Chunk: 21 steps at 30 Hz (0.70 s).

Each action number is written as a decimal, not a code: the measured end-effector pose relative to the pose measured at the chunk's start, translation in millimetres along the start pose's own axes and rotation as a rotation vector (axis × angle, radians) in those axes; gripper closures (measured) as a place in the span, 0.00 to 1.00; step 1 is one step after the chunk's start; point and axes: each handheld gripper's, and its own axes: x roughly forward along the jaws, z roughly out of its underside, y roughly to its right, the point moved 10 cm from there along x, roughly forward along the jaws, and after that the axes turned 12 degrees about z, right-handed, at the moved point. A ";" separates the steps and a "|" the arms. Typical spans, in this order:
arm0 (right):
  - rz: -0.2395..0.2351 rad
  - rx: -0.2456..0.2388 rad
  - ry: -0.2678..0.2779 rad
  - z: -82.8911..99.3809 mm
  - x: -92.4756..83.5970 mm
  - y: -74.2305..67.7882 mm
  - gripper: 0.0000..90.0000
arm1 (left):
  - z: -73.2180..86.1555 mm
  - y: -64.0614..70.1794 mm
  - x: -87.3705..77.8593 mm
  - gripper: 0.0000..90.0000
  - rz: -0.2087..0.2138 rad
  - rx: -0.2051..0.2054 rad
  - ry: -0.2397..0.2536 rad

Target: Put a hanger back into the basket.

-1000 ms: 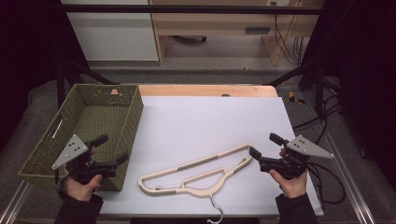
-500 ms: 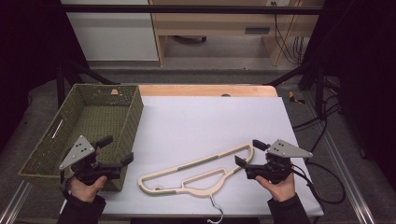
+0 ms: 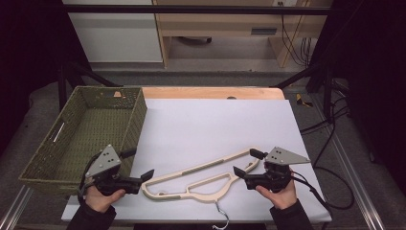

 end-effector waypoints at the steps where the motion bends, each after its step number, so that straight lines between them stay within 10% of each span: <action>1: -0.001 -0.001 0.000 0.1 -0.5 0.0 0.18 | 2.6 3.9 4.9 0.11 0.022 0.002 -0.020; 21: 0.013 0.020 0.031 -4.3 -6.0 8.3 0.17 | 76.9 34.2 75.6 0.44 0.258 0.025 -0.397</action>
